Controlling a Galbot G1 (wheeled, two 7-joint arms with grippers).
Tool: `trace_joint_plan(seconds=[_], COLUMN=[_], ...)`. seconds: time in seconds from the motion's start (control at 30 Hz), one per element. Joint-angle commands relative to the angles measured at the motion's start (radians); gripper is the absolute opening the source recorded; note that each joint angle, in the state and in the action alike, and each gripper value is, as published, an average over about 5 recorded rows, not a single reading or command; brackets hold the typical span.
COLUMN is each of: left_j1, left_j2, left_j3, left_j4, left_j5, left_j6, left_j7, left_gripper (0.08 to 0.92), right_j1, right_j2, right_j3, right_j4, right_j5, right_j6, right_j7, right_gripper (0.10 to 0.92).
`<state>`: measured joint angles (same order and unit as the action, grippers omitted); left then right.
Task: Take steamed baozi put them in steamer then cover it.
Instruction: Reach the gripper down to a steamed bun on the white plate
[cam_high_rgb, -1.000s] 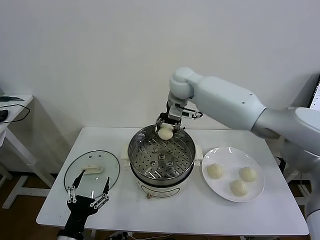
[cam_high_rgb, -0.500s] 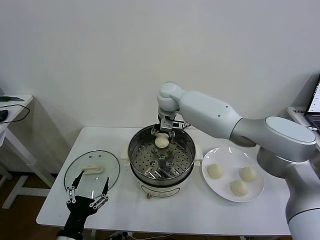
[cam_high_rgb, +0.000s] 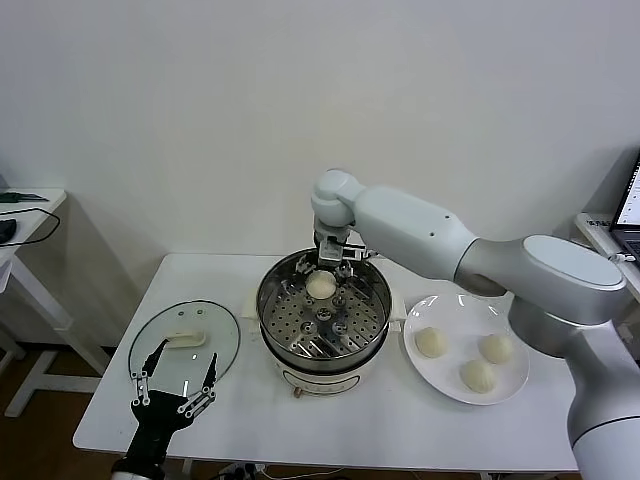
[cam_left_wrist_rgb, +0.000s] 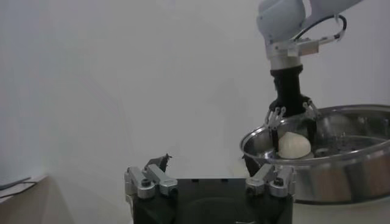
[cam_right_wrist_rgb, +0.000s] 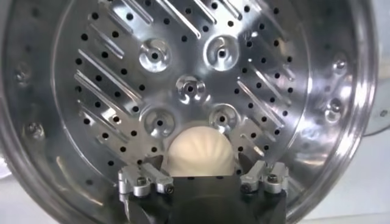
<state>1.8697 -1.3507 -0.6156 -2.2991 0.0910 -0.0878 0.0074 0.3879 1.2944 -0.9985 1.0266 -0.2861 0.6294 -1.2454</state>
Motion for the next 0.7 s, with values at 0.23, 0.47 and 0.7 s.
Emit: trace_joint_plan(seconds=[0.23, 0.47, 0.7], left_j1=[-0.01, -0.012, -0.005], left_j2=[0.007, 0.011, 0.005], left_j3=[0.023, 0.031, 0.03], left_j4=[0.003, 0.004, 0.011], left_j5=[0.003, 0.003, 0.006], left_j6=[0.005, 0.004, 0.0], left_j7=[0.0, -0.001, -0.005], left_gripper=[0.823, 0.823, 0.823], right_j1=[0.293, 0.239, 0.088], right_j2=[-0.467, -0.566, -0.58], right_j3=[-0.212, -0.331, -0.391], right_j4=[0.148, 0.091, 0.098], right_j5=[0.757, 0.732, 0.686], right_j6=[-0.584, -0.693, -0.72], right_j7=[-0.009, 0.0, 0.094], right_gripper=[0.823, 0.823, 0.823])
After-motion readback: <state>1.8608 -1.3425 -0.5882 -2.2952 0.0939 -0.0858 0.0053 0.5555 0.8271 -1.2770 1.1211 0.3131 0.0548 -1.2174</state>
